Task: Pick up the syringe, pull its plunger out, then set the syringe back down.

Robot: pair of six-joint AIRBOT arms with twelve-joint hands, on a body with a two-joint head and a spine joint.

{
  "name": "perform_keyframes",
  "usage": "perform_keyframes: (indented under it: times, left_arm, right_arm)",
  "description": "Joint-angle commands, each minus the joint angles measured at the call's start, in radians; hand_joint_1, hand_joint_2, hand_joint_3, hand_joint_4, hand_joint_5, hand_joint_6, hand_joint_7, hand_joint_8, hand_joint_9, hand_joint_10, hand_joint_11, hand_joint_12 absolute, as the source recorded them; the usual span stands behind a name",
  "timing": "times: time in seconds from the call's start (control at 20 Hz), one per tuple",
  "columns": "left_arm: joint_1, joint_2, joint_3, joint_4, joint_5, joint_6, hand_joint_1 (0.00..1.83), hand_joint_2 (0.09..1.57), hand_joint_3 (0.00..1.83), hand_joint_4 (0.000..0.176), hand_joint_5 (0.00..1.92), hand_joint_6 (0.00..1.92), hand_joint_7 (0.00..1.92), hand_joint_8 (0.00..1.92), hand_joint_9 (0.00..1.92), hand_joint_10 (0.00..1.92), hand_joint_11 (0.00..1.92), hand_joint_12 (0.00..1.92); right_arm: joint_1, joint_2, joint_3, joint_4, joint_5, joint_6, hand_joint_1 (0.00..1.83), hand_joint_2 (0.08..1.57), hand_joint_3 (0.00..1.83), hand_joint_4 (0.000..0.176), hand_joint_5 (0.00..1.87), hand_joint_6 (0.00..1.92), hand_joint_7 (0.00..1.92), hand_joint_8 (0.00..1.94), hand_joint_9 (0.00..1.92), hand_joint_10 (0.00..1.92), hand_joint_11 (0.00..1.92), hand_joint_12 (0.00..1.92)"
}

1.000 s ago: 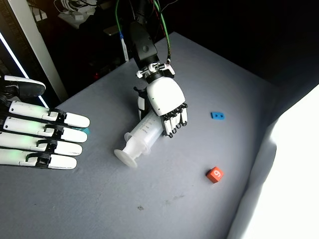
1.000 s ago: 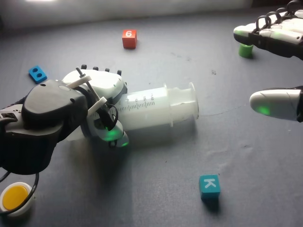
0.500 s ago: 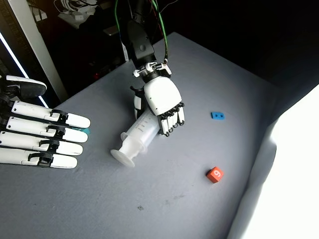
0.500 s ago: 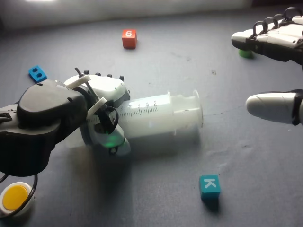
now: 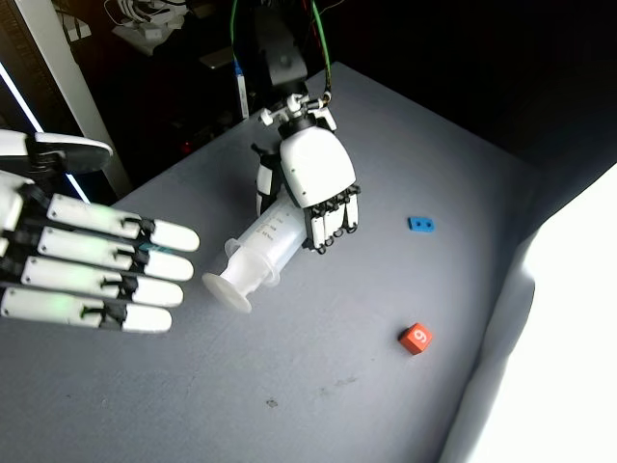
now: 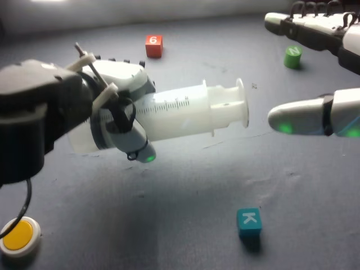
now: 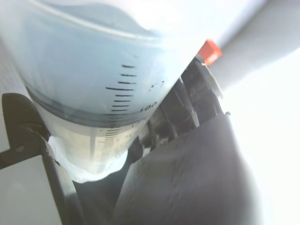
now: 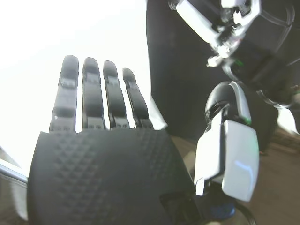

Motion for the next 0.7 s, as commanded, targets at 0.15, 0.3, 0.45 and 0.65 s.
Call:
perform_keyframes:
  times: [0.15, 0.3, 0.45, 0.65]
  left_arm:
    - [-0.065, 0.033, -0.034, 0.000, -0.001, 0.048, 1.19, 1.17, 0.00, 0.019, 0.84, 1.24, 0.91, 1.09, 0.84, 0.75, 0.49, 1.28]
    - [-0.101, 0.055, -0.061, -0.044, -0.008, 0.092, 1.19, 1.17, 0.00, 0.019, 0.85, 1.18, 0.91, 1.13, 0.85, 0.75, 0.47, 1.30]
    - [-0.141, 0.068, -0.069, -0.090, -0.007, 0.157, 1.20, 1.16, 0.00, 0.023, 0.87, 1.16, 0.93, 1.09, 0.87, 0.73, 0.49, 1.30]
    - [-0.170, 0.080, -0.082, -0.092, -0.008, 0.161, 1.19, 1.17, 0.00, 0.020, 0.83, 1.22, 0.90, 1.12, 0.85, 0.74, 0.47, 1.33]
  right_arm:
    - [0.052, -0.047, 0.040, 0.009, 0.109, -0.013, 0.94, 0.94, 0.01, 0.000, 0.00, 0.00, 0.00, 0.00, 0.02, 0.00, 0.00, 0.04]
    - [0.070, -0.098, 0.082, 0.040, 0.110, -0.018, 1.06, 0.95, 0.01, 0.000, 0.00, 0.00, 0.02, 0.01, 0.04, 0.01, 0.02, 0.06]
    - [0.072, -0.163, 0.133, 0.064, 0.114, -0.023, 1.08, 0.99, 0.00, 0.000, 0.00, 0.00, 0.02, 0.00, 0.05, 0.00, 0.00, 0.14]
    - [0.097, -0.242, 0.187, 0.100, 0.119, -0.023, 1.13, 0.98, 0.00, 0.000, 0.05, 0.01, 0.09, 0.01, 0.11, 0.00, 0.00, 0.28]
